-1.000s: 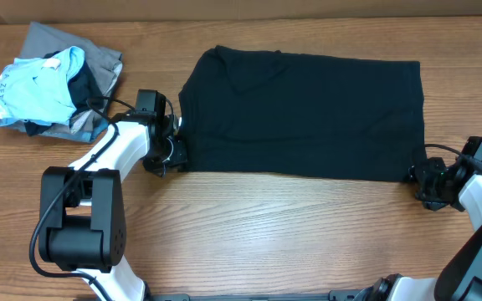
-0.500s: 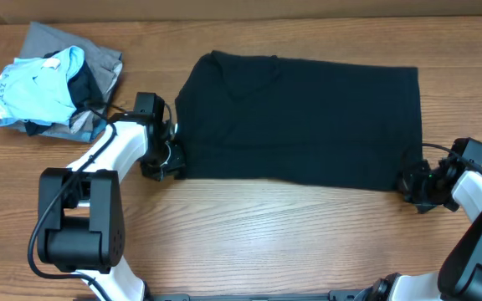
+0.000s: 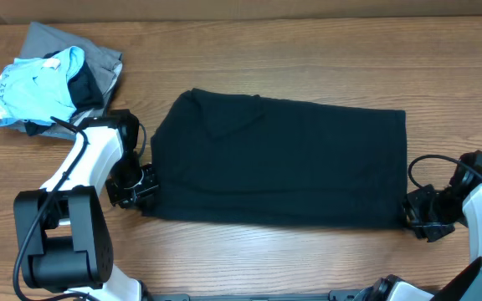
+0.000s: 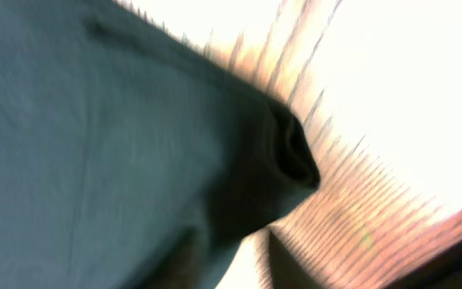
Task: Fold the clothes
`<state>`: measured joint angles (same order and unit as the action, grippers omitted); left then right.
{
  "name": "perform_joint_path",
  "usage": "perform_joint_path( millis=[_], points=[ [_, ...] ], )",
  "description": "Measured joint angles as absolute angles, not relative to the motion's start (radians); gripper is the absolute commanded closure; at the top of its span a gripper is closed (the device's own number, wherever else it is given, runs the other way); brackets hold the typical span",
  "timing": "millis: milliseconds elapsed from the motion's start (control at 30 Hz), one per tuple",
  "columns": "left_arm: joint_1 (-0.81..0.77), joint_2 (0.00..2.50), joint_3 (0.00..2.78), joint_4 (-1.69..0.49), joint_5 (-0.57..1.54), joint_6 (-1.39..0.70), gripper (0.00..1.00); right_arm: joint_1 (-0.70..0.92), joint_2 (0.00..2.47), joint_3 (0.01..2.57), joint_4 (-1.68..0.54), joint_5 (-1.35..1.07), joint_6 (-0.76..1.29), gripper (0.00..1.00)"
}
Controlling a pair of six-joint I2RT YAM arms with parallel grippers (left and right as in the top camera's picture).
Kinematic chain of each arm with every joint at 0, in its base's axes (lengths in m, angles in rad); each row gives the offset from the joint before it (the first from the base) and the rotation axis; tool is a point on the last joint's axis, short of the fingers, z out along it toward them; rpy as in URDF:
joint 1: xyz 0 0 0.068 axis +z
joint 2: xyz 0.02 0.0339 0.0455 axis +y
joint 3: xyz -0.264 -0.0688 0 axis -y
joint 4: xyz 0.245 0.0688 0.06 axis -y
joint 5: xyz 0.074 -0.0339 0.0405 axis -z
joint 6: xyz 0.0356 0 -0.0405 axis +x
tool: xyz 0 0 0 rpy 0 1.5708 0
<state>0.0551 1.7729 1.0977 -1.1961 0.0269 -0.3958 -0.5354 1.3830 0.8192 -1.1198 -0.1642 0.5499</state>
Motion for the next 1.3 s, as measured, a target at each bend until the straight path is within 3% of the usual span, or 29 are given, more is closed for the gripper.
perform_joint_path(
  millis=[133, 300, 433, 767, 1167, 1300],
  points=[
    [0.055, 1.773, 1.100, -1.195, -0.001, -0.396, 0.42, -0.536, 1.383, 0.825, -1.048, -0.150, 0.549, 0.28],
    [0.055, 1.773, 1.225, -1.238, 0.014, -0.351, 0.40, -0.537, 1.383, 0.902, -0.937, -0.257, 0.488, 0.39],
    [0.053, 1.773, 1.443, -1.221, 0.096, -0.263, 0.30, -0.534, 1.383, 1.015, -0.913, -0.350, 0.451, 0.43],
    [-0.034, 1.798, 1.658, -0.907, 0.259, -0.086, 0.30, -0.467, 1.384, 1.117, -0.836, -0.395, 0.422, 0.42],
    [-0.057, 2.241, 1.840, -0.753, 0.334, -0.051, 0.30, -0.410, 1.579, 1.126, -0.674, -0.397, 0.437, 0.36],
    [-0.077, 2.312, 1.840, -0.725, 0.340, -0.051, 0.34, -0.410, 1.605, 1.126, -0.583, -0.396, 0.442, 0.35]
  ],
)
